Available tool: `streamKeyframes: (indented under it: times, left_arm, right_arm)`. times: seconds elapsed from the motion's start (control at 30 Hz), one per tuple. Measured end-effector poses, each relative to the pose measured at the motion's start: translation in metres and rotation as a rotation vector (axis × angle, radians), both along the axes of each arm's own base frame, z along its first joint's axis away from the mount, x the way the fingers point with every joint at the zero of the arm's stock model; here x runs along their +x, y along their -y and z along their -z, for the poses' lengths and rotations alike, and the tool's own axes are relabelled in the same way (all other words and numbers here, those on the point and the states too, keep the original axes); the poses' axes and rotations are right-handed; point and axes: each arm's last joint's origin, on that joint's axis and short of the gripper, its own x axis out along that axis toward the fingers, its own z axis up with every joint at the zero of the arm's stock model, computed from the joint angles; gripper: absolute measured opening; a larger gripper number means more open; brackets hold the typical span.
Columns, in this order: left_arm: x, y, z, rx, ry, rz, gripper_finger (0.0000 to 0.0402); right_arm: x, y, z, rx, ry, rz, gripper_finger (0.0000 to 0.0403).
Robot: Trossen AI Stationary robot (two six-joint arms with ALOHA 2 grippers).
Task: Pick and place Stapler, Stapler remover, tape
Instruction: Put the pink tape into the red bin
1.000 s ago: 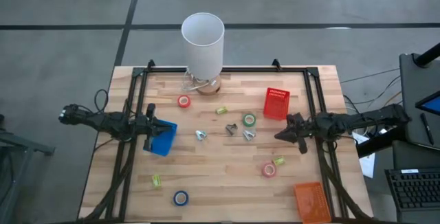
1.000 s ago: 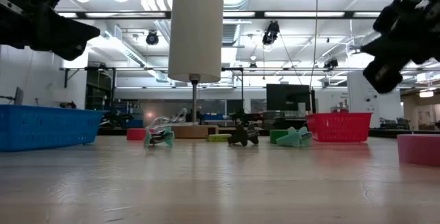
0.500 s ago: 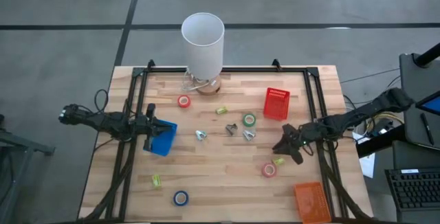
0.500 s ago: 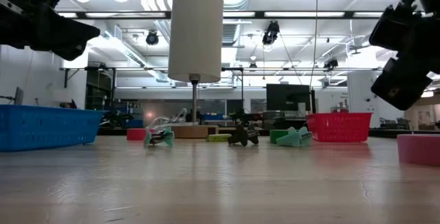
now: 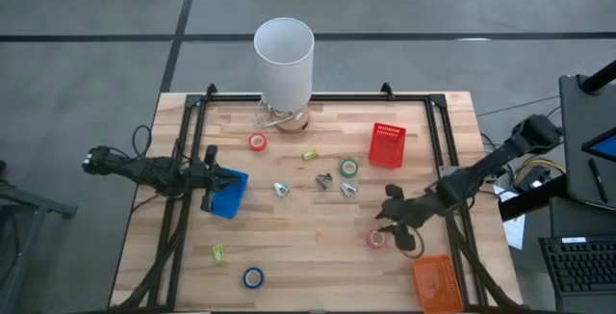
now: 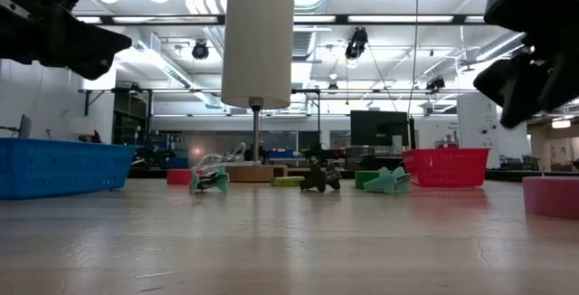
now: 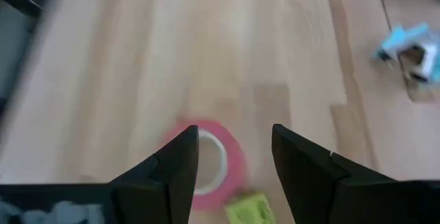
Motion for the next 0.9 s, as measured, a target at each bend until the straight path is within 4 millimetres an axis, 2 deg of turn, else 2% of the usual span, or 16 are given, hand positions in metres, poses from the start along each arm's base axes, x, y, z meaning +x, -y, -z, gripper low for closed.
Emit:
streamKeyframes:
  times: [0.33, 0.67, 0.9]
  left_arm:
    - [0.0, 0.0, 0.0, 0.0, 0.0, 0.0, 0.0026]
    - [0.0, 0.0, 0.0, 0.0, 0.0, 0.0, 0.0026]
    - [0.0, 0.0, 0.0, 0.0, 0.0, 0.0, 0.0026]
  right_arm:
    - [0.019, -0.024, 0.017, -0.059, -0.133, -0.019, 0.0165]
    - [0.023, -0.025, 0.039, -0.128, -0.22, 0.017, 0.0144]
    - [0.024, -0.026, 0.042, -0.128, -0.226, 0.025, 0.0122]
